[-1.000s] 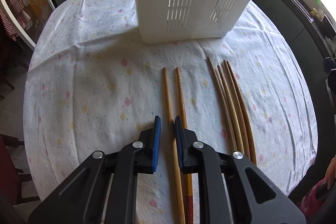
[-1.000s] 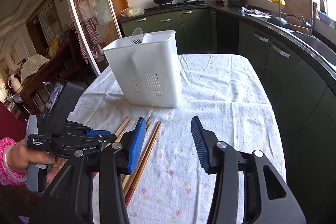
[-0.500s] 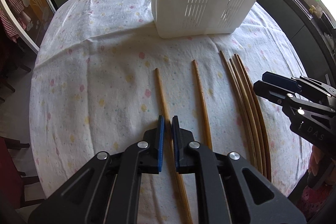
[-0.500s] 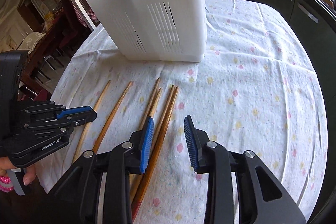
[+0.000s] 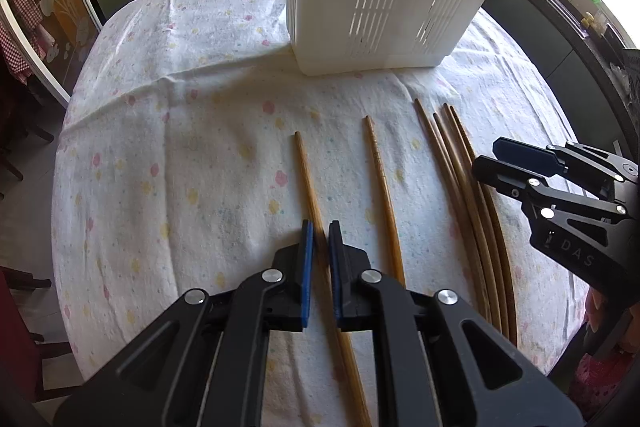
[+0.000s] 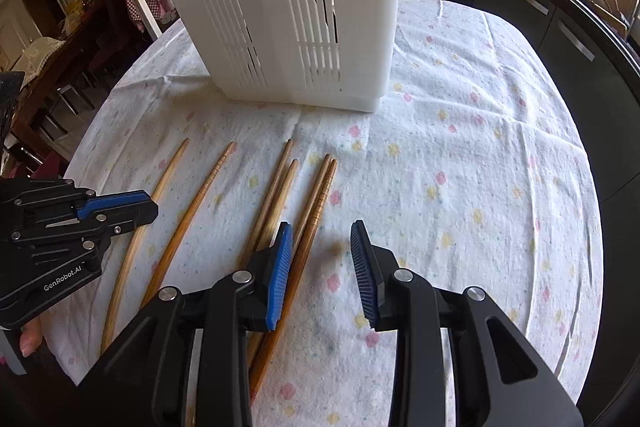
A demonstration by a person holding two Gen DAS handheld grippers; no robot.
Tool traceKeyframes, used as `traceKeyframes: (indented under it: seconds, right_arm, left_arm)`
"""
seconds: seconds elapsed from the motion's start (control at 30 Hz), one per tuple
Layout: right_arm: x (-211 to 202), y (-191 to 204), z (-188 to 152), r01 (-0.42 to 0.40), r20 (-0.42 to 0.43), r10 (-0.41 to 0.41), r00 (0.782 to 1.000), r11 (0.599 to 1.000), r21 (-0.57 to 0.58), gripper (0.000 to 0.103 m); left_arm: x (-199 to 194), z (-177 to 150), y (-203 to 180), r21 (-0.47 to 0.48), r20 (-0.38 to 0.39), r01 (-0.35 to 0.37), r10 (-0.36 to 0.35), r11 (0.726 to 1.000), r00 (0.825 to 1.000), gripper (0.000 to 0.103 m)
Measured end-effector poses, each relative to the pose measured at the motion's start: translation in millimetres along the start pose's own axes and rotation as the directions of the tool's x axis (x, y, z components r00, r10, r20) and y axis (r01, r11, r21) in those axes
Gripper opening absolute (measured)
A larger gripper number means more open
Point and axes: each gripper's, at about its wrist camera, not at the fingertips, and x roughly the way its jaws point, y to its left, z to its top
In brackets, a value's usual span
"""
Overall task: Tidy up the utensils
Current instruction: 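Grasp a wooden chopstick with the left gripper while the right gripper grasps another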
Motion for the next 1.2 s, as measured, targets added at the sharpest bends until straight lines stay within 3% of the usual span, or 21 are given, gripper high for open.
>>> traceKeyframes:
  seconds: [1.07, 1.2]
  right_arm:
    - [1.5, -2.2, 3.0, -0.003, -0.027, 0.003, 1.000, 1.000, 0.019, 0.027]
    - [3.6, 6.5, 4.1, 0.001, -0.026, -0.001, 1.000, 1.000, 0.000, 0.021]
  left_arm:
    - [0.3, 1.3, -2.3, 0.007, 0.004, 0.006, -0.006, 1.000, 1.000, 0.009]
    - [0.4, 1.7, -2.3, 0.007, 0.004, 0.005, -0.005, 1.000, 1.000, 0.009]
